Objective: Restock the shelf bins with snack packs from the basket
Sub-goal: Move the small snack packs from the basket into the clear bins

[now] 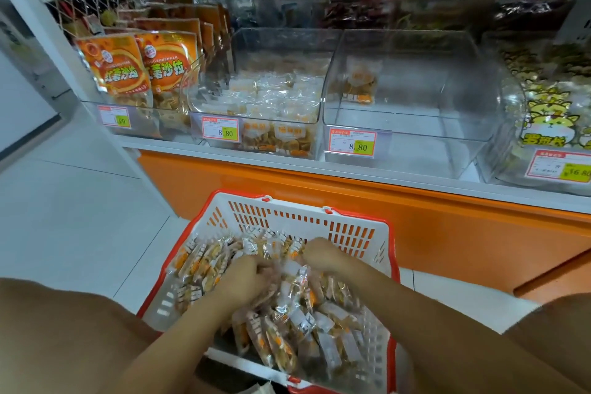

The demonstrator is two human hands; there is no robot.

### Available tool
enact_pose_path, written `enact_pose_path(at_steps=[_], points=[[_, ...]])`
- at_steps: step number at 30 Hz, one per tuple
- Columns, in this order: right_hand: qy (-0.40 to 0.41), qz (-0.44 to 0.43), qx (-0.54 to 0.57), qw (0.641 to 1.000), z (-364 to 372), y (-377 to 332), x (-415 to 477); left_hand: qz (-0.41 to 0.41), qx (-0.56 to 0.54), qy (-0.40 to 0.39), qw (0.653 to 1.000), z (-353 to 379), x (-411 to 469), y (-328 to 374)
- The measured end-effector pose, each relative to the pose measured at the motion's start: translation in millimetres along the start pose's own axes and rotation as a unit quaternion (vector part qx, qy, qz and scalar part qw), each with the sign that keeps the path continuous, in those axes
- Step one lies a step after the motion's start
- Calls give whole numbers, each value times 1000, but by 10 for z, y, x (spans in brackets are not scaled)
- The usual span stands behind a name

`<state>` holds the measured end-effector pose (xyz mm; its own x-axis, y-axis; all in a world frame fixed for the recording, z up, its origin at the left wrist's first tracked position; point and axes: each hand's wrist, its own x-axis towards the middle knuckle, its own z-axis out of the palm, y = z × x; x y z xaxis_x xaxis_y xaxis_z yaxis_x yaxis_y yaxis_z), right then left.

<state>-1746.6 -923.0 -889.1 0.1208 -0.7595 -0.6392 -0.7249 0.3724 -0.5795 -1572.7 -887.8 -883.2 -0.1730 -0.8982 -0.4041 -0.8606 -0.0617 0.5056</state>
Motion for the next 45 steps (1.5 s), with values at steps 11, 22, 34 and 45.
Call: enact_pose_path(at_steps=[11, 22, 34, 45], points=[[185, -386, -139, 893, -323, -531, -673, -90, -581, -130, 798, -747, 90, 411], [265, -234, 124, 927, -770, -658, -1076, 111, -388, -41, 914, -1337, -58, 611], [180, -240, 246, 922, -1181, -843, -1130, 236, -352, 44, 904, -1732, 348, 1067], [368, -158, 338, 852, -2526, -1008, -493, 295, -2, 244, 924, -1905, 681, 708]])
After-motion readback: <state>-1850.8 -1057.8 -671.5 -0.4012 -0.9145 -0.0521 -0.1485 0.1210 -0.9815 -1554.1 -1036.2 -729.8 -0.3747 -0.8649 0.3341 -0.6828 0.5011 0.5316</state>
